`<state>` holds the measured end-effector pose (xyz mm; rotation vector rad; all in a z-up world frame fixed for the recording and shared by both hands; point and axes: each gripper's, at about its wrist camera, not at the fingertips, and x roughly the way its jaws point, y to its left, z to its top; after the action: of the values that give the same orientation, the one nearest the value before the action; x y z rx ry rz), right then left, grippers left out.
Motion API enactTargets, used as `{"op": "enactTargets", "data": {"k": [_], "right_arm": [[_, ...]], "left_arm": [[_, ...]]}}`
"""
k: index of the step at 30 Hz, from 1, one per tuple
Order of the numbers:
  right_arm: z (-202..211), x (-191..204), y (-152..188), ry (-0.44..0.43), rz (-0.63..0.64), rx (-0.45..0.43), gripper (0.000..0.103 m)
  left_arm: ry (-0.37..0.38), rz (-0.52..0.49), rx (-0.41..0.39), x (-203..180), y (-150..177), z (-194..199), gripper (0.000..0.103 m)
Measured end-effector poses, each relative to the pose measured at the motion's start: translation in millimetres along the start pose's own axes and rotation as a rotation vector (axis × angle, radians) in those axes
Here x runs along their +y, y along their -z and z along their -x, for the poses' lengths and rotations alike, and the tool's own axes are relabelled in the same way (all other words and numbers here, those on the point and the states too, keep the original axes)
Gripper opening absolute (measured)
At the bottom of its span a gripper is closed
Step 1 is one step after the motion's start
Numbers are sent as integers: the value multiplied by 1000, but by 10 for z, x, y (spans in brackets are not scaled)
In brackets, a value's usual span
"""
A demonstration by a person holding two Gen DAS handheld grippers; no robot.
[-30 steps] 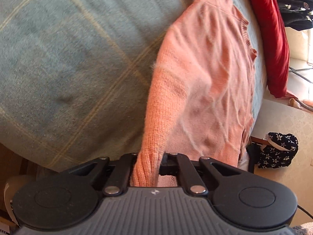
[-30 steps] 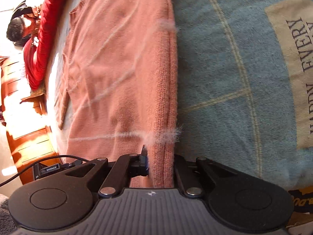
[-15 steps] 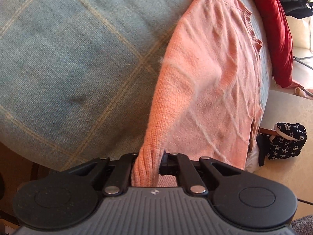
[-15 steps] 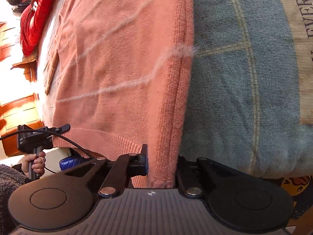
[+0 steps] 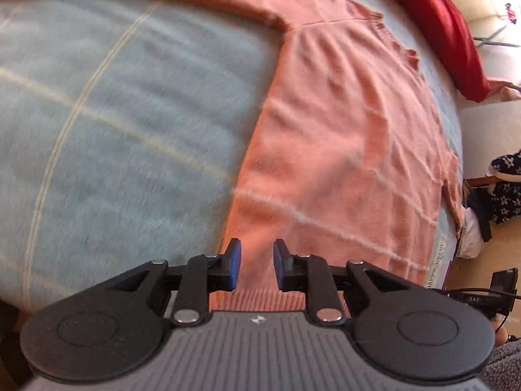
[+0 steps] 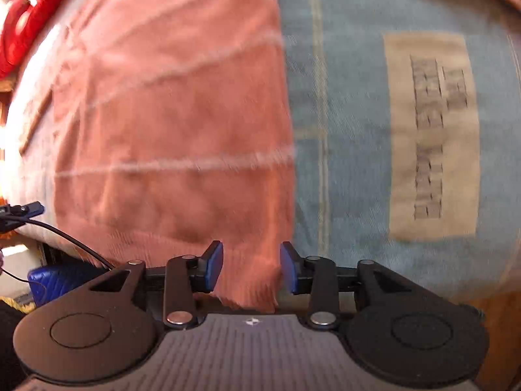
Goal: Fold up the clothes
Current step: 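Lay the sweater flat and open both grippers above its body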
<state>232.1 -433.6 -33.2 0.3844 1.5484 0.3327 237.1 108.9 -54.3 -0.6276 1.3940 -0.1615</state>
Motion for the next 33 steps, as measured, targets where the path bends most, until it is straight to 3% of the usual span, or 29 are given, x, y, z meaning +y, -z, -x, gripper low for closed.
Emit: {"op": "enactTargets", "data": {"k": [3,6,8,10,11,12,15,19,21,24,27,30,33], "right_arm": [[-10,310,-272,14,163,-134,52],[-286,621,-485,116,386,-209,56],[-482,682,-488,163,469,-195,59],[-636,740,-312,223,567,-205,68],[-649,747,-204,248,604,-206,78],[-662,734,-118,269,610,-190,87],[-700,652,96,315,576,-99,102],[-579,694,139,347,587,-24,98],[-422,780,-38,321,555,-96,97],[-330,960,-412,277,569,-253,99],[-498,1200,-833,258,630,-388,99],[-770,1305,-1142,254,637,-423,99],[-1031,1257,-1226,273,606,-373,103]], "left_arm": [[45,-199,-20,-342,-219,-363,22],[-30,-529,-51,-629,-138,-623,22],[-87,-677,-47,-669,3,-697,22],[-104,-688,-45,-589,101,-598,27],[-113,-693,-44,-549,150,-548,27],[-122,-690,-41,-498,196,-495,27],[-154,-619,4,-308,292,-348,27],[-202,-601,19,-432,225,-196,27],[-202,-651,-44,-601,125,-132,33],[-158,-766,-150,-864,-138,-215,50],[-166,-920,-222,-1124,-397,-534,50],[-222,-1007,-226,-1178,-557,-806,52],[-237,-981,-200,-980,-559,-845,58]]}}
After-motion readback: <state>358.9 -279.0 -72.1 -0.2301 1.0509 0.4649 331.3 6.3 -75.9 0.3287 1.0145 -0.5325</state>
